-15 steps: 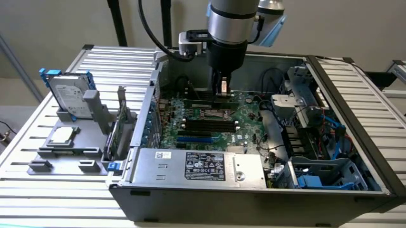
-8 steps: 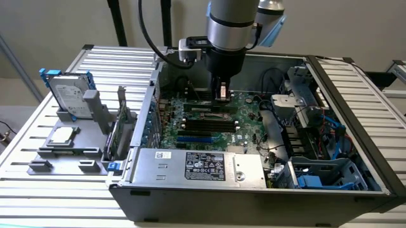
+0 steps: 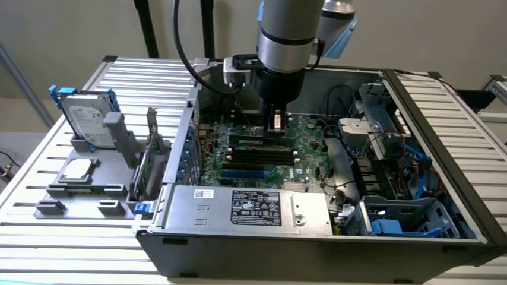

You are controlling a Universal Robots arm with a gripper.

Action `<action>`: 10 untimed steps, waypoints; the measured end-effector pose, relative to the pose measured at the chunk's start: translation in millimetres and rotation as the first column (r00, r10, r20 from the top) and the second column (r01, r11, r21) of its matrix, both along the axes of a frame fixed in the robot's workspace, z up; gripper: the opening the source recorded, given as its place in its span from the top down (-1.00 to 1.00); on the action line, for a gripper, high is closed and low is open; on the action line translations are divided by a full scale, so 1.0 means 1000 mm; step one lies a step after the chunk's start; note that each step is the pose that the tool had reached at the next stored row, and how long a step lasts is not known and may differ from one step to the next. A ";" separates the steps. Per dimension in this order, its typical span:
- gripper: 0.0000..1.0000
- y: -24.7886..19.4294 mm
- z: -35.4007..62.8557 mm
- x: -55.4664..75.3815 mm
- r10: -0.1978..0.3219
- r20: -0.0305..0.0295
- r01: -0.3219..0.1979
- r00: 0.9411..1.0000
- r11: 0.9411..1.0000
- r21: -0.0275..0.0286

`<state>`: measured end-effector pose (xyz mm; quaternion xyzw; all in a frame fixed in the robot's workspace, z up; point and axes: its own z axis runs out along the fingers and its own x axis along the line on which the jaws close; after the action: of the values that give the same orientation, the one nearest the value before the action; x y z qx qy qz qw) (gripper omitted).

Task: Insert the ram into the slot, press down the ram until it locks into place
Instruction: 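Insert the ram into the slot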

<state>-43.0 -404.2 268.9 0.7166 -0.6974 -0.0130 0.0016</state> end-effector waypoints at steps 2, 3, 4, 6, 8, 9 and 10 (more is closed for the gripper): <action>0.73 0.0000 -0.0037 0.000 0.000 0.000 0.000 1.000 1.000 0.000; 0.73 0.0000 -0.0055 0.001 0.000 0.000 0.000 1.000 1.000 0.000; 0.73 0.0000 -0.0073 0.001 0.000 0.000 0.000 1.000 1.000 0.000; 0.73 0.0000 -0.0109 0.003 0.000 0.000 0.000 1.000 1.000 0.000; 0.73 0.0000 -0.0144 0.005 0.000 -0.002 0.000 1.000 1.000 0.000; 0.73 0.0000 -0.0159 0.006 0.000 -0.003 0.000 1.000 1.000 0.000; 0.73 0.0000 -0.0173 0.006 0.000 -0.004 0.000 1.000 1.000 0.000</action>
<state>-37.1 -404.2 251.7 0.7166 -0.6973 -0.0144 0.0031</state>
